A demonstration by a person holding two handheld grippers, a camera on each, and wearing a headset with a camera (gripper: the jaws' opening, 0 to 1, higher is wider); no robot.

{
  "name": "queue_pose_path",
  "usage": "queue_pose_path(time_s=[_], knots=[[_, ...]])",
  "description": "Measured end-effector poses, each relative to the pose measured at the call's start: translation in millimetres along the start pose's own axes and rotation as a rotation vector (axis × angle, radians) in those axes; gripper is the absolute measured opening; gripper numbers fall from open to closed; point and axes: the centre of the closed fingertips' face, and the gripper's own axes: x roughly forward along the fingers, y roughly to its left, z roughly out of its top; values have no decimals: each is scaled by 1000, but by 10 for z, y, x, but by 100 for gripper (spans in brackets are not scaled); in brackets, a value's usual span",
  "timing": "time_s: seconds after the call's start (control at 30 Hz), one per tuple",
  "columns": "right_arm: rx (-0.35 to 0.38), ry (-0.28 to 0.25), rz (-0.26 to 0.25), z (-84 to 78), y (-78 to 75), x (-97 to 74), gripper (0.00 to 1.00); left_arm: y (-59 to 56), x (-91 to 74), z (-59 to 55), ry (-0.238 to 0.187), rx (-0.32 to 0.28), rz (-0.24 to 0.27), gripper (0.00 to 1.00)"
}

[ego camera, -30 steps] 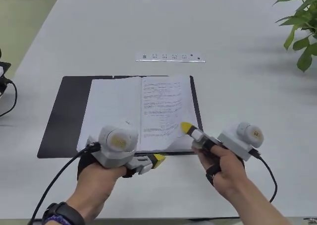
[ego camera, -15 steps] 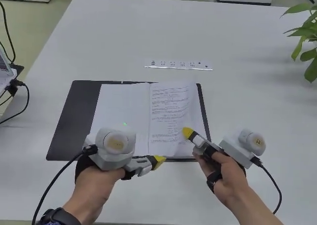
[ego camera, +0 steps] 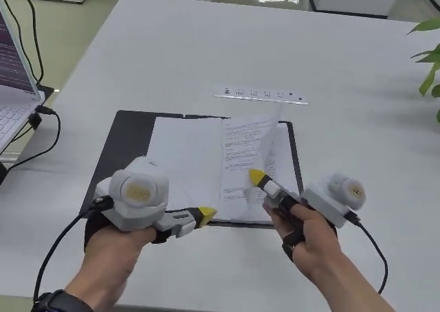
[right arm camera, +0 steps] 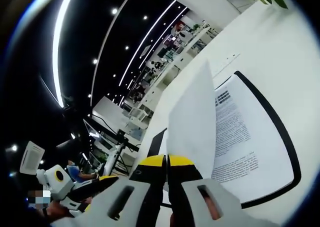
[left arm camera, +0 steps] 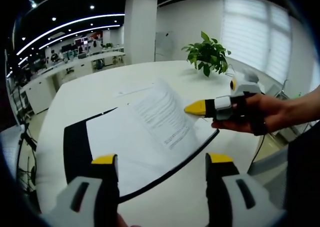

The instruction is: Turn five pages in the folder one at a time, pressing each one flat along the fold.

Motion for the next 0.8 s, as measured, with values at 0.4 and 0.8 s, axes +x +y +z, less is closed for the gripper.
queue_pose_path(time_s=[0.4, 0.8], knots=[[-4, 23, 61, -146, 357, 257, 0, 407, -289, -13, -16, -9, 54, 72], [-38, 104, 133, -435, 692, 470, 0, 650, -503, -116, -9, -17, 102, 73]])
